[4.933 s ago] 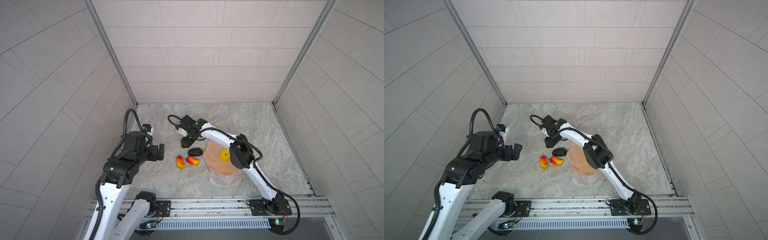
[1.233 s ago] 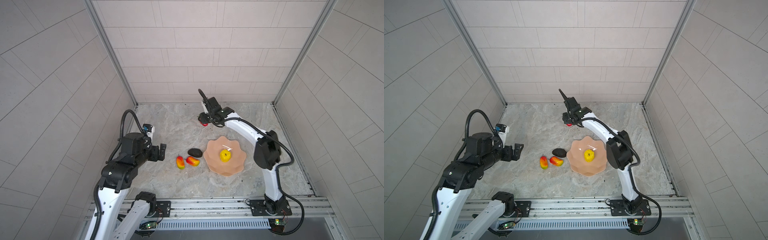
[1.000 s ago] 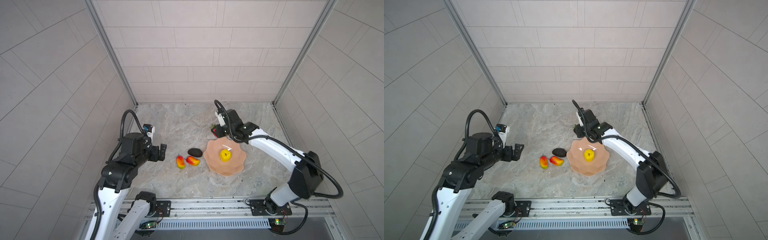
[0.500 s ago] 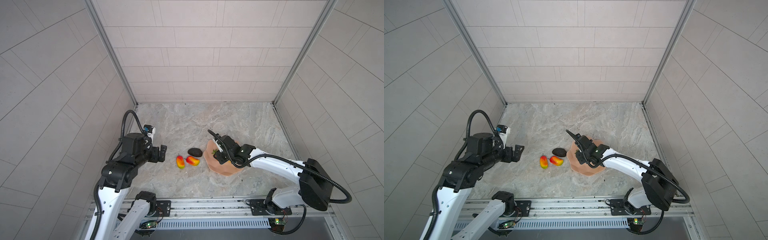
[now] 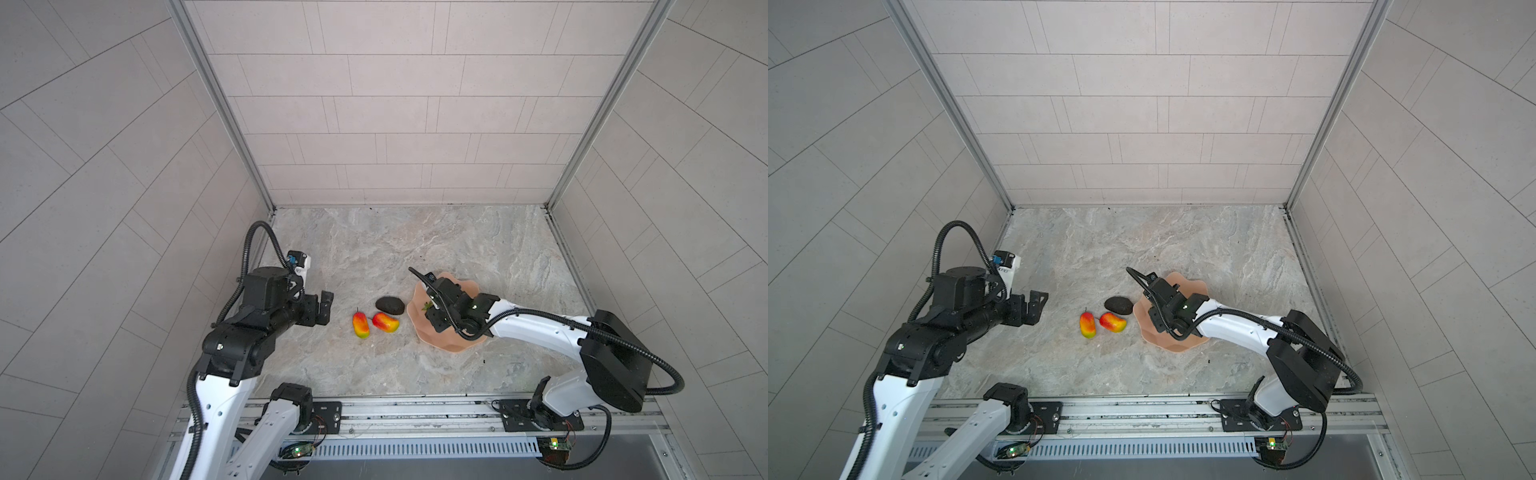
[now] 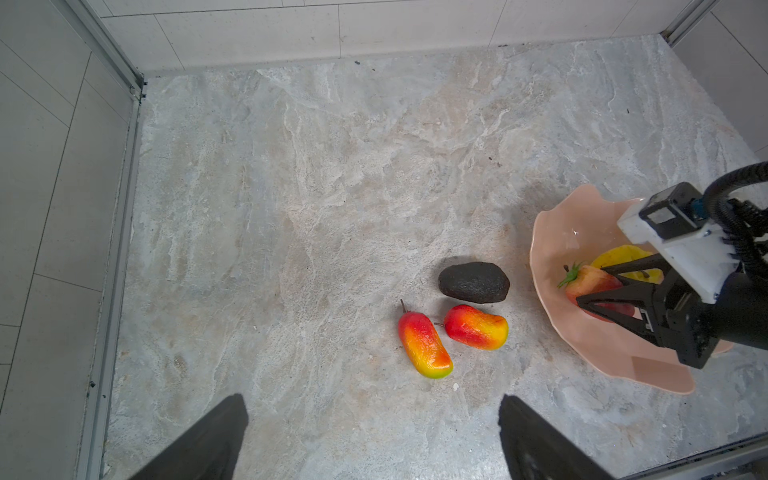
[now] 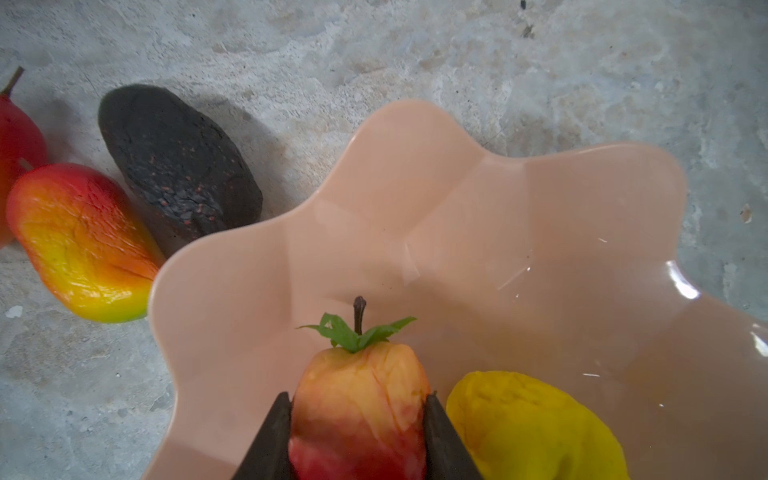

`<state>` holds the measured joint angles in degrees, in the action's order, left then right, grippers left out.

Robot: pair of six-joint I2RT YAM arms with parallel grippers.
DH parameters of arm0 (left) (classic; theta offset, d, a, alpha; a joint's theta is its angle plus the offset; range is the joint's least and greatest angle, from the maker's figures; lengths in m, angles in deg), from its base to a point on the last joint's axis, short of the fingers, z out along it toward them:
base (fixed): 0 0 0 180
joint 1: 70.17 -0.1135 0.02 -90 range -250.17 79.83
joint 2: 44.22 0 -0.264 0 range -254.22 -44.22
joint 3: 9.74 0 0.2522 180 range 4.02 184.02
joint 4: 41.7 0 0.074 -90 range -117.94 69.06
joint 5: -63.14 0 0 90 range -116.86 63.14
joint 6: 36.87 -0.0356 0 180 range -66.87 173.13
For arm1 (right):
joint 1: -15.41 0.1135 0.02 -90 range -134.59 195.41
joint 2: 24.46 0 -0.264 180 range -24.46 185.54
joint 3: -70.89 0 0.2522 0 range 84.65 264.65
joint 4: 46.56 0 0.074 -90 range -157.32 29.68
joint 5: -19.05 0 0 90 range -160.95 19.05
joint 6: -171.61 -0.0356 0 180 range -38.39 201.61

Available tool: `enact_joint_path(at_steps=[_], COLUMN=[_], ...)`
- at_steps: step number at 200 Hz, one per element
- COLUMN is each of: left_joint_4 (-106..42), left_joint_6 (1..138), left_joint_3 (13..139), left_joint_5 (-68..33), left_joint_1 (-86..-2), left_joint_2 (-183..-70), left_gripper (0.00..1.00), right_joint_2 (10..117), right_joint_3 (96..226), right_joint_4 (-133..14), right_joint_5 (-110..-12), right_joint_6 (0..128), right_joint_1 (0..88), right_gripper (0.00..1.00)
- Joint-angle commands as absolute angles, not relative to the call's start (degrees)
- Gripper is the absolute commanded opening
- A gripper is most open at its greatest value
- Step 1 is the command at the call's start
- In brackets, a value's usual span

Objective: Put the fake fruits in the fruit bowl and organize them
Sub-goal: 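Carry the strawberry into the bowl and release it with the right gripper, then reach the right gripper to the dark avocado and grasp it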

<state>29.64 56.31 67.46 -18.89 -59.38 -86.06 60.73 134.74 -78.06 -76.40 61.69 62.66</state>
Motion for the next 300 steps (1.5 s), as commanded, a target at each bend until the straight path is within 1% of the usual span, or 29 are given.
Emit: enact_joint_path(at_steps=[1, 27, 55, 67, 76, 88, 111, 122, 129, 139, 154, 161, 164, 214, 222, 229, 266, 275, 300], left_joint_4=[30.69, 30.73, 30.95, 30.99, 30.95, 31.03, 31.04, 31.1, 31.12, 31.21, 31.21, 31.22, 31.21, 31.9, 32.07, 32.14, 32.84, 33.01, 33.23], left_joint_6=[56.65, 56.56, 56.27, 56.23, 56.28, 56.3, 56.25, 56.25, 56.38, 56.34, 56.45, 56.54, 56.55, 56.61, 56.64, 56.65, 56.34, 56.27, 55.88], left_joint_3=[68.71, 68.59, 68.84, 68.96, 68.97, 69.05, 69.04, 69.1, 69.1, 69.19, 69.41, 69.49, 69.45, 69.47, 69.57, 69.6, 69.94, 69.85, 69.5], left_joint_5=[-18.51, -18.67, -18.77, -18.71, -18.78, -18.78, -18.74, -18.76, -18.69, -18.58, -18.63, -18.59, -18.48, -18.78, -18.83, -18.95, -19.54, -19.72, -20.19], left_joint_1=[-59.41, -59.38, -59.39, -59.35, -59.37, -59.38, -59.37, -59.38, -59.36, -59.34, -59.37, -59.35, -59.34, -59.38, -59.35, -59.43, -59.37, -59.36, -59.36], left_joint_2=[-86.05, -86.14, -86.49, -86.49, -86.49, -86.43, -86.41, -86.41, -86.41, -86.32, -86.32, -86.32, -86.32, -85.88, -85.83, -85.83, -85.48, -85.36, -85.19], left_gripper=[1.0, 1.0, 1.0, 1.0, 1.0, 1.0, 1.0, 1.0, 1.0, 1.0, 1.0, 1.0, 1.0, 1.0, 1.0, 1.0, 1.0, 1.0, 1.0], right_joint_2=[61.49, 61.19, 59.99, 59.43, 59.07, 58.62, 57.49, 57.09, 56.94, 57.1, 58.51, 59.78, 60.46, 77.54, 80.2, 82.49, 91.75, 93.03, 94.34], right_joint_3=[135.24, 135.68, 136.79, 137.22, 137.59, 138.09, 139.59, 140.58, 141.27, 142.37, 144.2, 145.41, 145.9, 159.41, 161.86, 164.0, 173.88, 175.07, 175.2], right_joint_4=[-77.72, -78.42, -80.89, -81.71, -82.47, -83.43, -85.22, -85.73, -85.94, -85.41, -84.15, -83.68, -83.61, -82.73, -82.86, -83.11, -87.34, -88.25, -88.86], right_joint_5=[-77.77, -77.45, -77.89, -77.98, -78.11, -78.08, -78.69, -78.5, -77.96, -76.73, -73.77, -72.79, -72.42, -69.25, -69.28, -69.35, -71.21, -71.93, -72.84], right_joint_6=[61.8, 62.58, 63.93, 64.37, 64.72, 65.2, 66.48, 67.31, 68.11, 69.66, 71.94, 72.75, 73.04, 75.59, 75.57, 75.67, 74.87, 74.47, 73.27], right_joint_1=[62.95, 63.13, 63.64, 63.66, 63.75, 63.75, 64.66, 65.21, 65.73, 66.61, 67.41, 67.61, 67.69, 67.79, 67.79, 67.79, 67.46, 67.28, 66.44], right_gripper=[0.32, 0.41, 0.48, 0.52, 0.53, 0.57, 0.58, 0.61, 0.65, 0.72, 0.92, 0.98, 0.99, 1.0, 0.98, 0.96, 0.71, 0.67, 0.63])
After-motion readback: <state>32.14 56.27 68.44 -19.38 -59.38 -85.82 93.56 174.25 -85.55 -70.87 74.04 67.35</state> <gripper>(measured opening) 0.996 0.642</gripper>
